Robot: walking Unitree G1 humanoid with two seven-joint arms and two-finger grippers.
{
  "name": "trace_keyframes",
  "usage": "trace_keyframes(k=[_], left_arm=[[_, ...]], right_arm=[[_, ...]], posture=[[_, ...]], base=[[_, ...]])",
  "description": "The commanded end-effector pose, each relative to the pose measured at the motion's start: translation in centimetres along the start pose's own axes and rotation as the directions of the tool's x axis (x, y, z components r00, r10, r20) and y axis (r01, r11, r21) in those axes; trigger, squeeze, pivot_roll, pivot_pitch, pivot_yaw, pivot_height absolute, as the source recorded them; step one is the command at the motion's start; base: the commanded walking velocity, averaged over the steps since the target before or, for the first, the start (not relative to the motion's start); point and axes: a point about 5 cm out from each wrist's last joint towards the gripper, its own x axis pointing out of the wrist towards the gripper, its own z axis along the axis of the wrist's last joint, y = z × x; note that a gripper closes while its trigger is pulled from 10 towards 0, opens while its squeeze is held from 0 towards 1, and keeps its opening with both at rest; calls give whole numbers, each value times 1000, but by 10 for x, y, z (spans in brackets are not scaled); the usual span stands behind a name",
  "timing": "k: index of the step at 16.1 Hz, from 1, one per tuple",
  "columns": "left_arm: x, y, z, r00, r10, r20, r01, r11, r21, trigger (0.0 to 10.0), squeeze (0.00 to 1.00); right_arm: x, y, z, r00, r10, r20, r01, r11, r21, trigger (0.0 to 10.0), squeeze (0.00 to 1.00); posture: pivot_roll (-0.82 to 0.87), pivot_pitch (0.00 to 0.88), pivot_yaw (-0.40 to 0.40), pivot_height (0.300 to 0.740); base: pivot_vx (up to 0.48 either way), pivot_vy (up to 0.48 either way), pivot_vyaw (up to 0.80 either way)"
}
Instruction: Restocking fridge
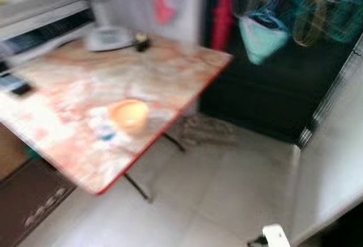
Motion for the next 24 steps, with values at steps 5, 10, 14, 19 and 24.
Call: trace_keyframes(k=[5,10,14,19,24], left_arm=[[-6,13,-3,993,60,102,-49,993,-111,10000,0],[-24,31,147,713,89,695,-51,996,-75,10000,0],[-60,39,179,517,69,853,-85,996,-29,10000,0],[-123,-27,231,271,-159,949,16,987,161,10000,0],[-163,-69,266,142,-247,958,122,965,231,10000,0]], right_arm=[[2,13,-12,1000,22,-2,-22,1000,16,10000,0],[3,26,-20,999,48,-5,-48,999,-2,10000,0],[4,34,-23,998,66,-8,-66,998,-12,10000,0],[2,23,-29,1000,19,-4,-19,999,37,10000,0],[-1,14,-35,1000,0,23,-1,997,82,10000,0]], posture=[[47,0,-30,740],[116,0,-15,740],[162,0,-23,740],[167,0,0,740],[112,0,-35,740]], base=[[0,0,301],[0,0,0],[0,0,0],[0,0,0],[0,0,0]])
